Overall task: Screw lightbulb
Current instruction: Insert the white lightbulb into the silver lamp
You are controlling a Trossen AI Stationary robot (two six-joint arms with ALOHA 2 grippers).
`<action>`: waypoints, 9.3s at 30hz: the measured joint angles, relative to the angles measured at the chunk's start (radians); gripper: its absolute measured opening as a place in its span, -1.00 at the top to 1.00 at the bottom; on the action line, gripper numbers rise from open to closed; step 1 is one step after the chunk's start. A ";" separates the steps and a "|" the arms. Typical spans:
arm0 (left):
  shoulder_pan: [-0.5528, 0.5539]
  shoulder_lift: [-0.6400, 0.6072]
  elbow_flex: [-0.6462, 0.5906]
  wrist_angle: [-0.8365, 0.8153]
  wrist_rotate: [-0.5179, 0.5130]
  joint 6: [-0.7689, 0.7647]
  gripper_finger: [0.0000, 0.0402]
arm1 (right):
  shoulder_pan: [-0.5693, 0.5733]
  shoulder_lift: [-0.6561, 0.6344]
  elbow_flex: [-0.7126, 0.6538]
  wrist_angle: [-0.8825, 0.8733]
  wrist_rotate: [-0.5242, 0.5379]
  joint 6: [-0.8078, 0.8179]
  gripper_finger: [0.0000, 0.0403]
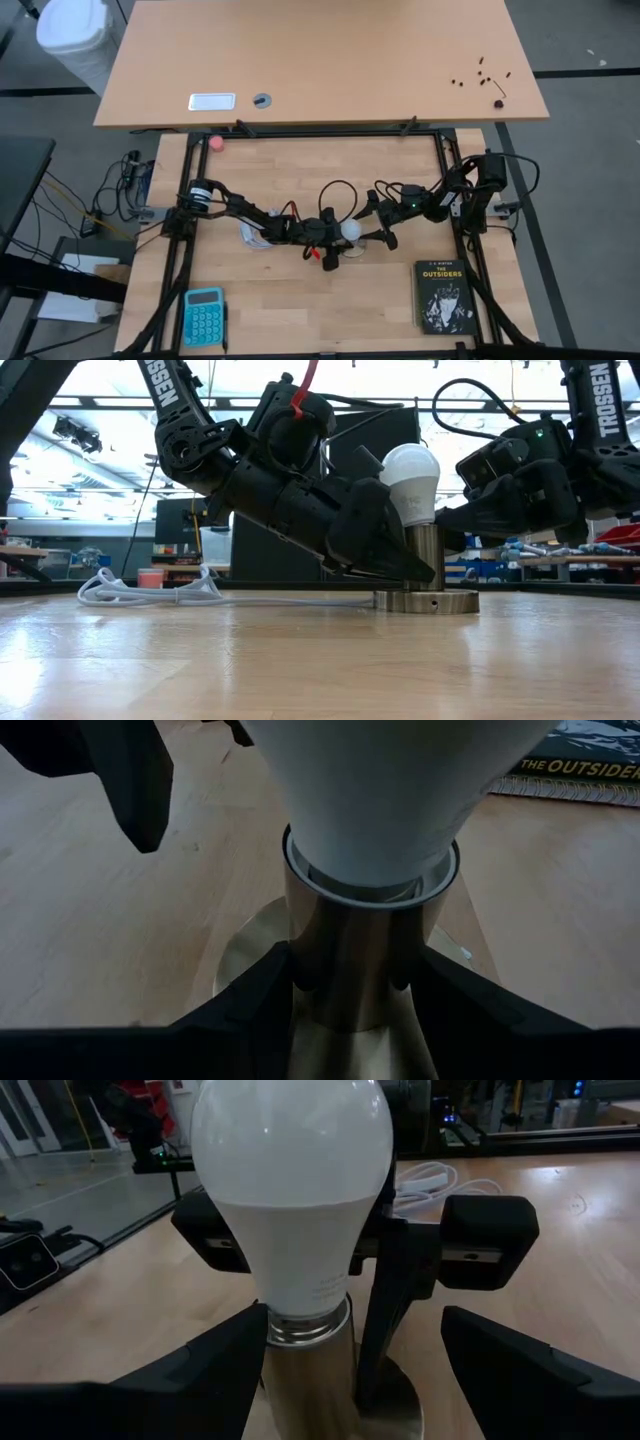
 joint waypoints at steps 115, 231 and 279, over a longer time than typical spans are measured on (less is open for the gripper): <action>0.007 0.001 -0.002 0.040 -0.024 -0.094 0.06 | 0.342 -0.001 -0.100 0.117 0.672 0.116 -0.53; 0.007 0.000 0.000 0.038 -0.032 -0.097 0.06 | 0.233 -0.064 0.017 -0.026 0.448 0.152 -0.81; 0.005 0.000 0.000 0.030 -0.168 -0.180 0.06 | 0.278 -0.060 0.068 -0.121 0.613 0.087 0.18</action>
